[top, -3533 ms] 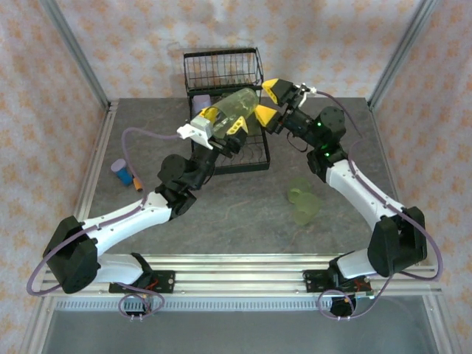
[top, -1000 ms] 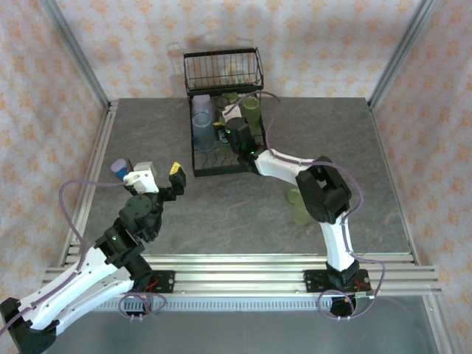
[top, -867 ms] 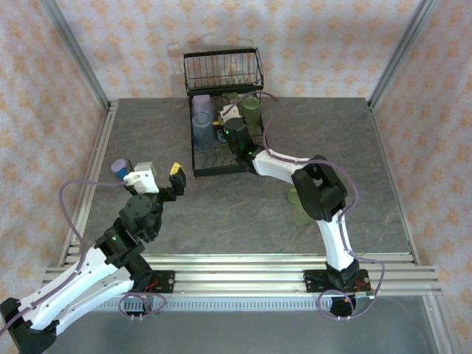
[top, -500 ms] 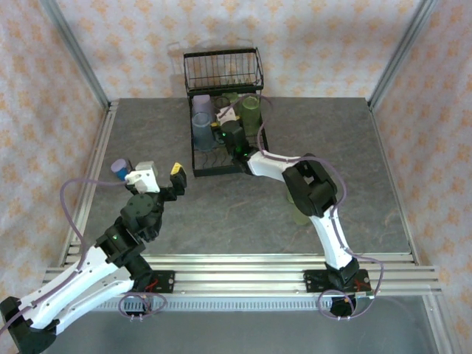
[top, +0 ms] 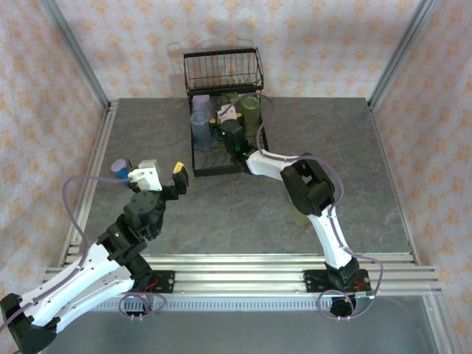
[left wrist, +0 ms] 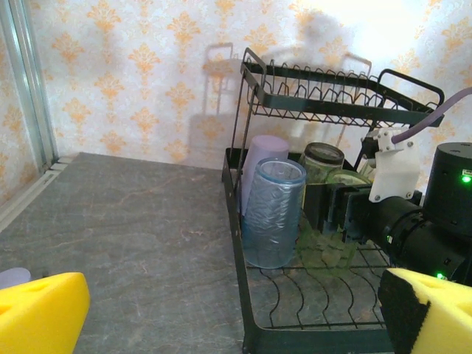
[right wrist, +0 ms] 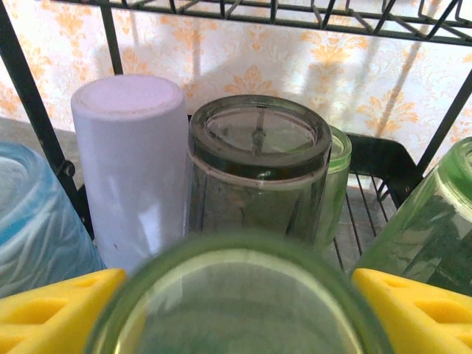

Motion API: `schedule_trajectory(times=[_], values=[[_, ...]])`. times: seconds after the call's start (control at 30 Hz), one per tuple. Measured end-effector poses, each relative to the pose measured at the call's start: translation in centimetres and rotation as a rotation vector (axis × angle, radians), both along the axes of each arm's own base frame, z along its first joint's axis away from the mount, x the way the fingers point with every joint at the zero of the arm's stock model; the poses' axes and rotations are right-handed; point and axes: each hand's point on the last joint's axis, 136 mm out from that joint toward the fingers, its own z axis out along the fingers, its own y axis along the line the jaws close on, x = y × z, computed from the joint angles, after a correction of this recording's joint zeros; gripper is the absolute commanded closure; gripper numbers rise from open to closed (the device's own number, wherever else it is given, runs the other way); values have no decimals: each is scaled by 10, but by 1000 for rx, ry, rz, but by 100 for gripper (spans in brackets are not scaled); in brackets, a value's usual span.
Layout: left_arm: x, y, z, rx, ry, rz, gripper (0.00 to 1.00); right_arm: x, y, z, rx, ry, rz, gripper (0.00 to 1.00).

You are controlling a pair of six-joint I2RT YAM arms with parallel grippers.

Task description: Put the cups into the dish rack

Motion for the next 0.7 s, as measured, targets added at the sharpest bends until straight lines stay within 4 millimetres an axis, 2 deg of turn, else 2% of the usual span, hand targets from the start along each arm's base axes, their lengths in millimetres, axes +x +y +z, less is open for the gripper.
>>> schedule_trajectory(times=[0.07, 0.5, 0.6, 0.7], values=[[0, 0, -1, 3, 3, 0, 1, 0, 0, 2, 6, -5, -2, 15], [5, -7, -8, 22, 30, -14, 1, -8, -7, 8, 15, -19, -5, 14], [5, -9, -8, 21, 31, -25, 1, -14, -12, 21, 25, -29, -5, 11], [6, -10, -8, 21, 32, -29, 1, -20, -17, 42, 49, -48, -5, 4]])
